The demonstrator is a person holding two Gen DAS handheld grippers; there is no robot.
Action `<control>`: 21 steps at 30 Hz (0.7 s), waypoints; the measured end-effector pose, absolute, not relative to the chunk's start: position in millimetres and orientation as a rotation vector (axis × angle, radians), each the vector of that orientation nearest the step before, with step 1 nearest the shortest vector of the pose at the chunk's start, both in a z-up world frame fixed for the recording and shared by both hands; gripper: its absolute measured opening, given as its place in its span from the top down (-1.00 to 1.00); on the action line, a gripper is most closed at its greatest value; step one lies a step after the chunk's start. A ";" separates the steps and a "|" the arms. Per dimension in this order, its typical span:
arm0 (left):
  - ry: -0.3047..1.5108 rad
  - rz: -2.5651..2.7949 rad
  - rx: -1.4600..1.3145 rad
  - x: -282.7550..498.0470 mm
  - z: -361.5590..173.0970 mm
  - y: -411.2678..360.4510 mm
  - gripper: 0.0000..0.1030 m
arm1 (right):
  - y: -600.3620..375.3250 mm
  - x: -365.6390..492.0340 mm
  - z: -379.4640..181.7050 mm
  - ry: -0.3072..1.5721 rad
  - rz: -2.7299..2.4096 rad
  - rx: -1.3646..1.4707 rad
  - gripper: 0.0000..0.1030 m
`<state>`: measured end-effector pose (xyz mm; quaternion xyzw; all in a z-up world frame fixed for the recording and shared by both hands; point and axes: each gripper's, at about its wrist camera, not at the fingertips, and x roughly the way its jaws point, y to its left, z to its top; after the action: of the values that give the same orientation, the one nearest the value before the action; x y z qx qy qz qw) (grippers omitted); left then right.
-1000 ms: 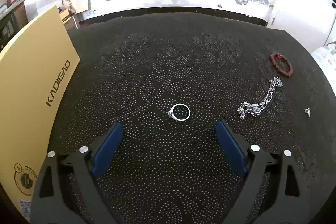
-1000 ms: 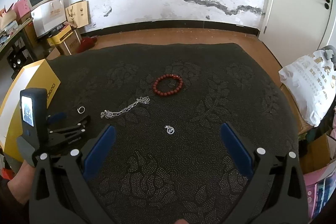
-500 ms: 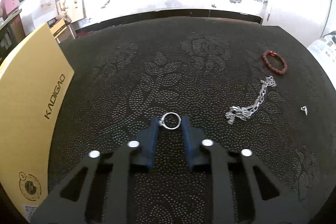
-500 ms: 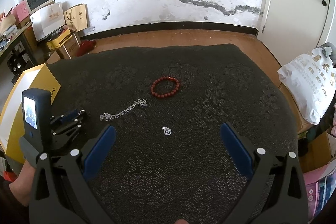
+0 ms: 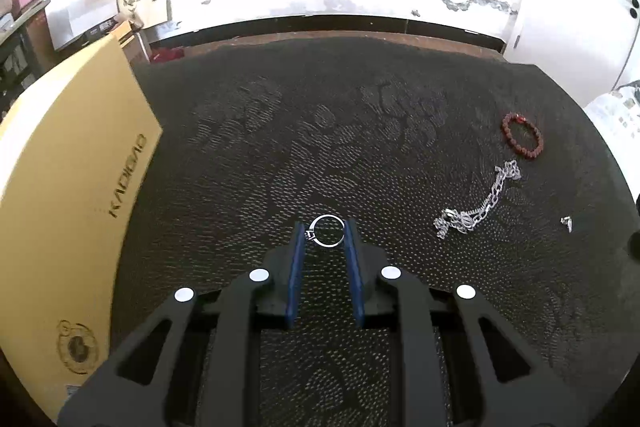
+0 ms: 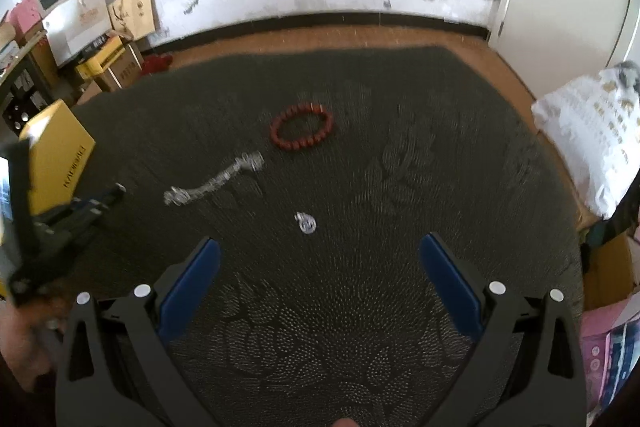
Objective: Organize jewelry
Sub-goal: 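Grasp the silver ring with the left gripper while the right gripper approaches the silver charm, then grasp the small silver charm with the right gripper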
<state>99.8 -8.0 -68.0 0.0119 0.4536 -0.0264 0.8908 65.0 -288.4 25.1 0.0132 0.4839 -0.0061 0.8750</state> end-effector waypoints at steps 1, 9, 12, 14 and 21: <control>0.937 -0.053 0.027 99.1 -65.6 -6.8 0.61 | -288.7 69.5 15.0 1.035 -0.019 0.023 -0.88; 0.920 -0.069 0.070 95.2 -56.0 -9.0 0.61 | -292.3 94.7 -41.1 1.085 -0.062 -0.033 -0.88; 0.907 -0.075 0.072 93.0 -50.4 -11.1 0.61 | -295.4 100.3 -42.2 1.059 -0.045 -0.023 -0.88; 0.901 -0.083 0.064 92.0 -46.1 -10.1 0.61 | -294.2 100.8 -40.9 1.042 -0.025 -0.030 -0.74; 0.897 -0.082 0.062 90.3 -40.5 -8.7 0.61 | -278.5 105.4 -34.1 1.011 0.062 -0.067 0.39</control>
<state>90.3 -8.7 -40.5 0.0299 0.4336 -0.0396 0.8997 105.4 -278.5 -34.1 -0.0323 0.4840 0.0296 0.8740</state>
